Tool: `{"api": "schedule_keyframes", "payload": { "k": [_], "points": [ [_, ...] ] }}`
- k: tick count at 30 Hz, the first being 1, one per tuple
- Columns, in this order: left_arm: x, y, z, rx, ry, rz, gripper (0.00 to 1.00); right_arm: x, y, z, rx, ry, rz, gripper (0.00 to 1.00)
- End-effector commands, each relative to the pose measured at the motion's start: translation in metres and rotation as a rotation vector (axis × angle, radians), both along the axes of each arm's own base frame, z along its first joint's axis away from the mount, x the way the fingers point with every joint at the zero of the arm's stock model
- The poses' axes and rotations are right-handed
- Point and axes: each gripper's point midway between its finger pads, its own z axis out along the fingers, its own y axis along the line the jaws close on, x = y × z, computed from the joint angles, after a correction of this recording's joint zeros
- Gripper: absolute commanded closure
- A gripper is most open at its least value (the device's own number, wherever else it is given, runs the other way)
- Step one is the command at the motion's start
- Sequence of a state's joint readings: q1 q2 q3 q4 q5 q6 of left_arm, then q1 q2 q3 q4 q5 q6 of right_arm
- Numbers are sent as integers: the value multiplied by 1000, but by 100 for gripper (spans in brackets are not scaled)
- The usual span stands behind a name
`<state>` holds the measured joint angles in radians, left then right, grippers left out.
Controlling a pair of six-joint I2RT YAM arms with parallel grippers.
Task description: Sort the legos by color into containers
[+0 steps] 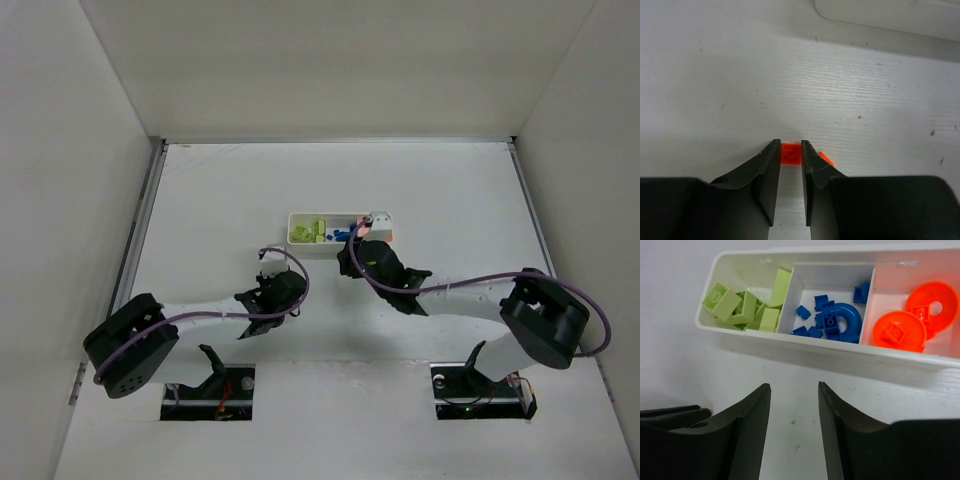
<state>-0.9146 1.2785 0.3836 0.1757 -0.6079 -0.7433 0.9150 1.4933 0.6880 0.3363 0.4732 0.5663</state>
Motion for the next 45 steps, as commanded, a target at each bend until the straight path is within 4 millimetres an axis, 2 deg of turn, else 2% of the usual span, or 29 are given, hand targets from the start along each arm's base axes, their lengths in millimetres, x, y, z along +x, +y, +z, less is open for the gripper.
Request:
{"api": "schedule_keyframes", "payload": {
  "k": [1,7,11,14,17,20,23,27,33,36,40,45],
  "points": [
    [1,-2,3,-7,2,13,83,-8,11,15,71,-32,10,51],
    [-1,-2,7,-6,2,4,84,-23,18,5,69,-10,37,51],
    [-4,-2,0,24,25,-4,77,-27,13,6,85,-7,31,51],
    [-5,0,-7,42,40,2,76,-28,10,9,96,-11,28,51],
    [-6,4,-10,60,40,10,78,-29,7,12,102,-18,24,51],
    [-5,0,-6,54,28,3,84,-30,5,12,103,-18,21,51],
    [-3,-5,8,29,-4,-3,87,-33,1,9,104,-13,17,51],
    [4,-17,37,-18,-49,-18,88,-39,-10,1,115,2,-7,51],
    [17,-51,80,-102,-106,-68,88,-48,-32,-6,144,11,-60,51],
    [24,-64,91,-90,-122,-89,88,-52,-37,-9,153,23,-61,51],
    [23,-58,79,-34,-96,-72,83,-55,-40,-6,156,18,-63,51],
    [9,-18,49,56,-41,58,73,-55,-39,-9,152,23,-59,51]
  ]
}}
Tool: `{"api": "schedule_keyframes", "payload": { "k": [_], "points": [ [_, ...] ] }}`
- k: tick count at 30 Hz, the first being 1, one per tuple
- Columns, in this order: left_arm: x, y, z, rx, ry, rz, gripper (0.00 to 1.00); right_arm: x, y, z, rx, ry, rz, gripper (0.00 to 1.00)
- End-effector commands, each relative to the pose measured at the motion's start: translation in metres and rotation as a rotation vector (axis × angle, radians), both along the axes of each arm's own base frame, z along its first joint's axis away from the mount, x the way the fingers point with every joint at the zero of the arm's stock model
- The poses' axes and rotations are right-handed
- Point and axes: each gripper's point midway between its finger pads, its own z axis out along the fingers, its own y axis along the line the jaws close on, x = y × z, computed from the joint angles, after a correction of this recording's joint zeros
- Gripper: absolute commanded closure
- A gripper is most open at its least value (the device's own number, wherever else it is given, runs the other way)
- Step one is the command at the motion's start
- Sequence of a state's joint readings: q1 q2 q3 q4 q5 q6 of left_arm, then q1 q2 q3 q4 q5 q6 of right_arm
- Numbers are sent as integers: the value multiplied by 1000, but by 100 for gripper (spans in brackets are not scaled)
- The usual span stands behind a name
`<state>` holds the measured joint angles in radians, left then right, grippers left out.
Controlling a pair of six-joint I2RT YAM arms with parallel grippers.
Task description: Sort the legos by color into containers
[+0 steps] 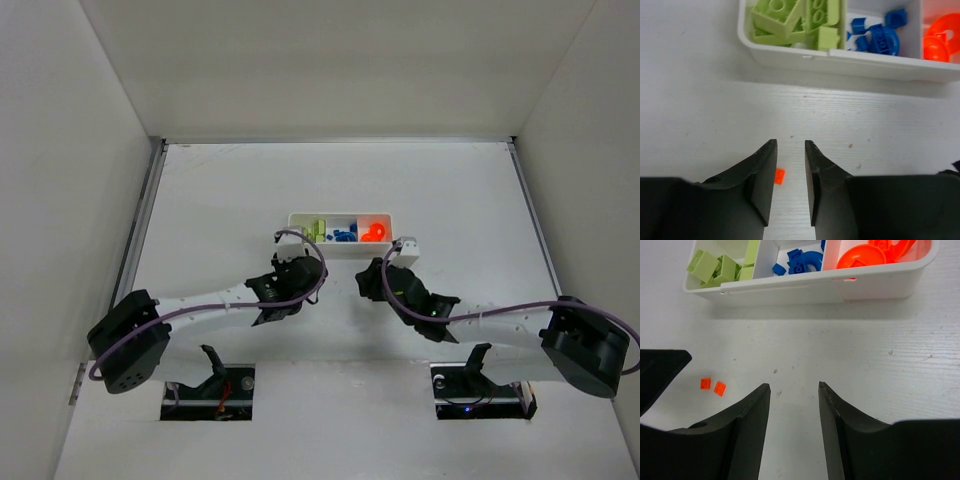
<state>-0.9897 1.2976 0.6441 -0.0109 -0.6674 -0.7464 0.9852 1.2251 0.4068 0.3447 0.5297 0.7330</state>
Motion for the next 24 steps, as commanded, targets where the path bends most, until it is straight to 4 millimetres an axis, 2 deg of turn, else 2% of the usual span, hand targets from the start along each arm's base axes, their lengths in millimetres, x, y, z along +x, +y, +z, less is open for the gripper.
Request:
{"api": "schedule_keyframes", "payload": {
  "k": [1,3,8,24],
  "points": [
    [-11,33,-19,78,34,107,71,1,3,5,29,-17,-11,51],
    [-15,39,-26,79,47,127,68,3,6,4,22,-16,-6,51],
    [-19,39,-35,82,69,126,65,2,14,-1,6,-5,11,51],
    [-30,35,-65,121,131,158,71,-2,16,0,22,-10,19,51]
  ]
}}
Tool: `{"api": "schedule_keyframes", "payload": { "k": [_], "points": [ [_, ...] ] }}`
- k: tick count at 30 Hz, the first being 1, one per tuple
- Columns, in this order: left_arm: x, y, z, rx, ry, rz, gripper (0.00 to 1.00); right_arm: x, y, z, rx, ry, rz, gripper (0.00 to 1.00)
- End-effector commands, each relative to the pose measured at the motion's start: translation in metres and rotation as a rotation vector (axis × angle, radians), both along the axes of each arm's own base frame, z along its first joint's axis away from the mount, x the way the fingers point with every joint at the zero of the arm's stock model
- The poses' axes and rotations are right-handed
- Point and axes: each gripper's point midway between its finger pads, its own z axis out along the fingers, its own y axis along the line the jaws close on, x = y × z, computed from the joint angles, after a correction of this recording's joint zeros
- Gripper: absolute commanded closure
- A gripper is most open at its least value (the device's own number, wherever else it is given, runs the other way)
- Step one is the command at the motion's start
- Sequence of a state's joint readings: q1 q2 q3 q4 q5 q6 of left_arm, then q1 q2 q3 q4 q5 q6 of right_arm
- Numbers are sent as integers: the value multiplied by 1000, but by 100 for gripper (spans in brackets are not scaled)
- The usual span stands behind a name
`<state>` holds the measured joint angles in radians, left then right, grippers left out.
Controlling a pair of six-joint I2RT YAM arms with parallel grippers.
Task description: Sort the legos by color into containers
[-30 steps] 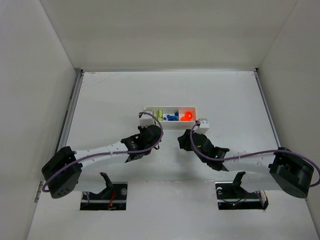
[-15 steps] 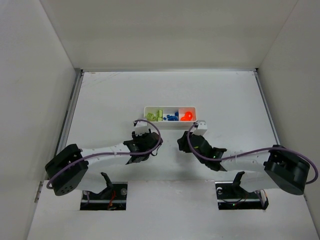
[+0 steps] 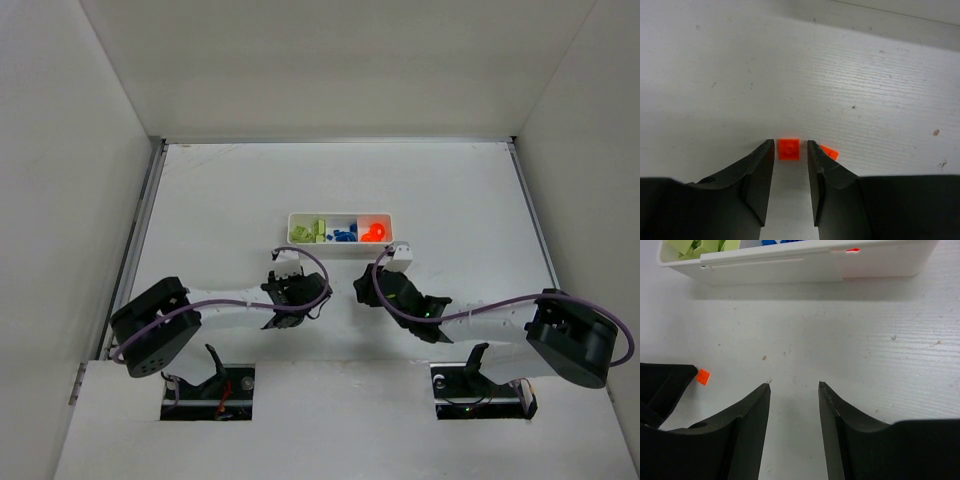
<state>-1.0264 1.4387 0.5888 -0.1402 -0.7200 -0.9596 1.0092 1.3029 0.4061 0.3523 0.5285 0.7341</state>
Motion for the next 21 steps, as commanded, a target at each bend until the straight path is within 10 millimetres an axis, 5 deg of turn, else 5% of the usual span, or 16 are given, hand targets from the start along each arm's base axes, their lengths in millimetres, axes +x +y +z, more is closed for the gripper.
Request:
{"api": "schedule_keyframes", "payload": {
  "k": [1,12,21],
  "points": [
    [-1,2,-1,-1,-4,34,71,5,12,24,81,-50,-5,51],
    [-9,6,-6,26,13,39,83,5,10,30,95,-64,-10,51],
    [11,-21,53,-95,-99,-16,86,3,1,34,101,-74,-33,51]
  ]
}}
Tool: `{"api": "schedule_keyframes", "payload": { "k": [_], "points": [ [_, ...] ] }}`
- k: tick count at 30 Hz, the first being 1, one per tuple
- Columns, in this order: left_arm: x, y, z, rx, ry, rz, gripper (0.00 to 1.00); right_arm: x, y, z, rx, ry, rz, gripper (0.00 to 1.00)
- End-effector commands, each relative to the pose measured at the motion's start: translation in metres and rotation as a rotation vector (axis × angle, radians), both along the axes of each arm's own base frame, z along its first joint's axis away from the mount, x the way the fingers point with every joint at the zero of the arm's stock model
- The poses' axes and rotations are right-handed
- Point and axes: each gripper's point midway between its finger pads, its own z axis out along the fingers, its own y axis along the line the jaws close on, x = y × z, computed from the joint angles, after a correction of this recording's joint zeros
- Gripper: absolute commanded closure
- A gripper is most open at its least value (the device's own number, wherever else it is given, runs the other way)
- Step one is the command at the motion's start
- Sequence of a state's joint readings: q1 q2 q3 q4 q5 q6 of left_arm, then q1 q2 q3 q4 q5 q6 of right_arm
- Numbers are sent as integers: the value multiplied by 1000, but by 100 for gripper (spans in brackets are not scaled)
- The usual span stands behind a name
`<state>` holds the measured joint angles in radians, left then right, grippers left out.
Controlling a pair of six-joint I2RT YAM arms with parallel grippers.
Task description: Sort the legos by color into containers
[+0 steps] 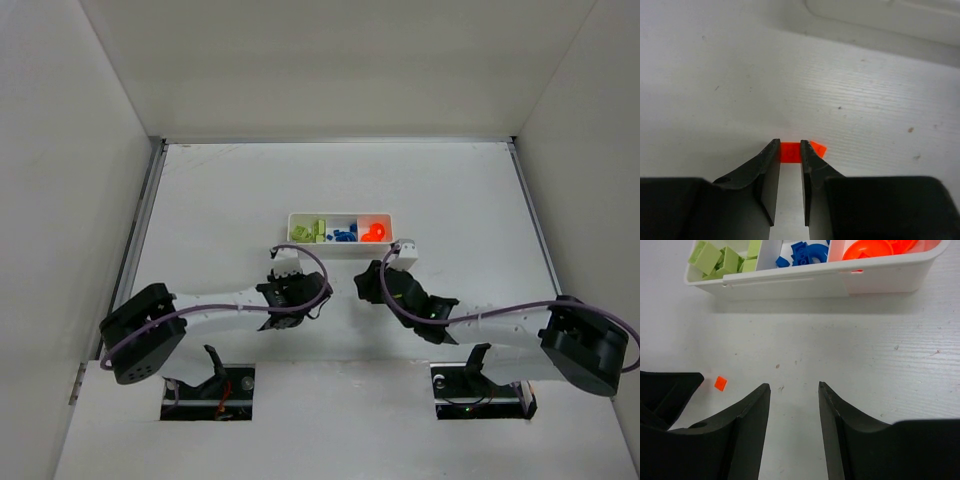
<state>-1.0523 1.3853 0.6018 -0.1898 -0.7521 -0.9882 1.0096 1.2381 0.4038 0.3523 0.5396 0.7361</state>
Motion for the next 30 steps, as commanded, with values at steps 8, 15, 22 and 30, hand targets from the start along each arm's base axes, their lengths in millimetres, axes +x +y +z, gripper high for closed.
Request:
{"api": "schedule_keyframes", "payload": {
  "k": [8,15,22,30],
  "points": [
    [56,-98,116,-221,-197,-176,86,2,-37,2,62,24,-137,51],
    [101,-165,143,-310,-263,-270,86,-4,-67,-9,73,72,-216,71],
    [146,-205,124,-332,-262,-290,85,-8,-70,-1,96,53,-207,69],
    [160,-228,117,-351,-249,-323,66,-10,-73,4,108,30,-191,64]
  ]
}}
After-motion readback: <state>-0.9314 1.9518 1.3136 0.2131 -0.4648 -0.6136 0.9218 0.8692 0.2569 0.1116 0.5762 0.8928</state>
